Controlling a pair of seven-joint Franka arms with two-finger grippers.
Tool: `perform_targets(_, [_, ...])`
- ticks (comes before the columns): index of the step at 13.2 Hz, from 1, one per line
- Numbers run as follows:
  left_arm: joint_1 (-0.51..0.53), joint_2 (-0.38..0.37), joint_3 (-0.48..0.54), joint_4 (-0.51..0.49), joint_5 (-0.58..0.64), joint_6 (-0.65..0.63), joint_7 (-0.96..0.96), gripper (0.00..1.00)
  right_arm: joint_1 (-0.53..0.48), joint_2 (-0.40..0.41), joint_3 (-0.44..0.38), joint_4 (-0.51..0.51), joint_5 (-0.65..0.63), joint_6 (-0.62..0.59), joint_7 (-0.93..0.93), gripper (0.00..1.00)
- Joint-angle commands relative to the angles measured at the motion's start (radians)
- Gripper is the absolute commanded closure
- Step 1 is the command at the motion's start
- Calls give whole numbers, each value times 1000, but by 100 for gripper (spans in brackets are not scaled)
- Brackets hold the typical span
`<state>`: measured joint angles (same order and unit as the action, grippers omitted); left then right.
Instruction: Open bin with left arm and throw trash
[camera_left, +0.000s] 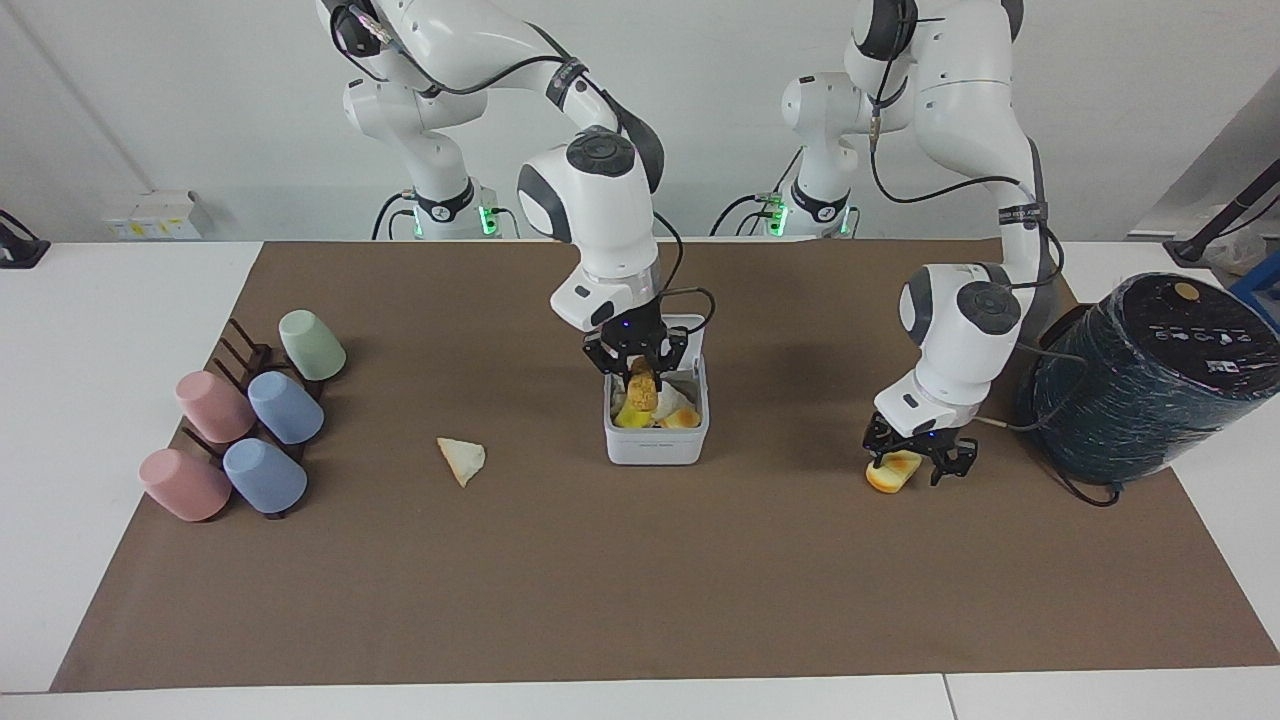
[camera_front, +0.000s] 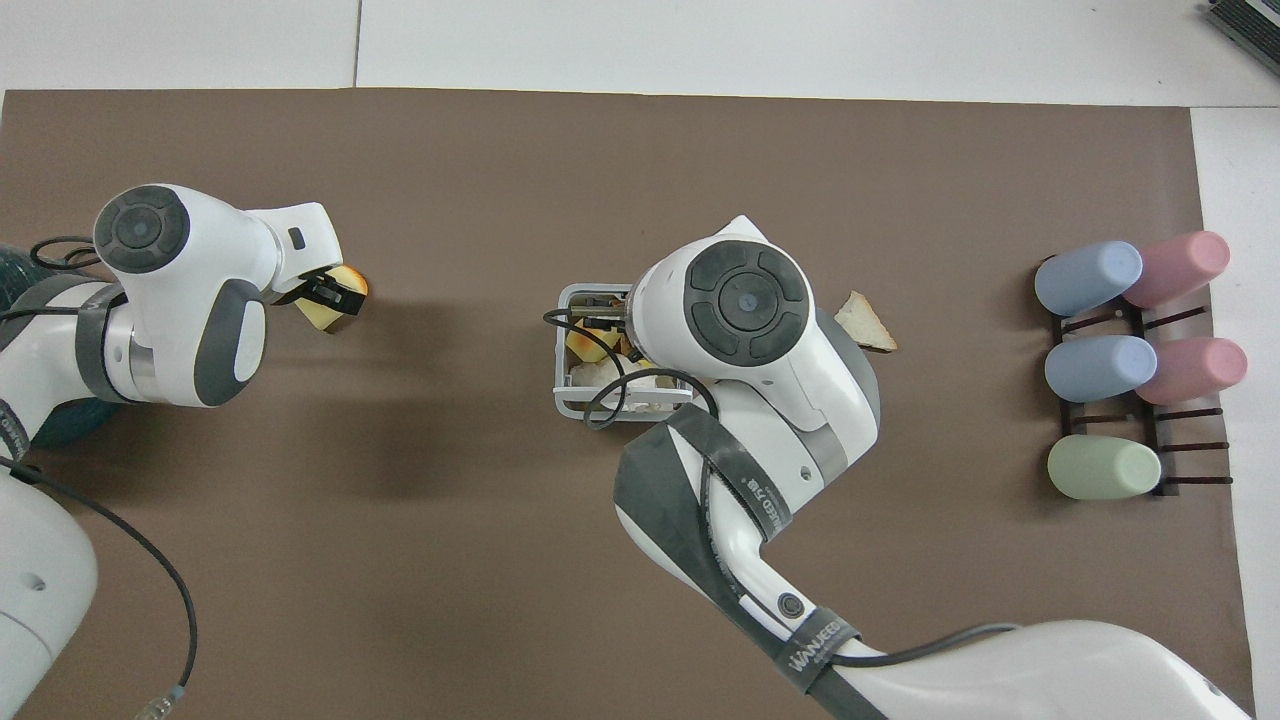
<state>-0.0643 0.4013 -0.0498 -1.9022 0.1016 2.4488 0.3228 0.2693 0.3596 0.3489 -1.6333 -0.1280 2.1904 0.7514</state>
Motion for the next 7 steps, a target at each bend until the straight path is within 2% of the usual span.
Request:
perform_targets(1, [3, -39, -2, -98, 27, 61, 1, 22, -13, -27, 7, -14, 28, -27, 11, 2])
perform_targets(2, [4, -41, -4, -98, 27, 55, -1, 38, -16, -25, 7, -8, 28, -27, 13, 0])
perform_targets(5, [6, -41, -2, -65, 26, -6, -24, 100, -57, -42, -2, -5, 16, -29, -1, 0])
perform_targets(7, [-3, -33, -4, 20, 26, -121, -63, 100, -111, -59, -2, -5, 8, -52, -39, 0])
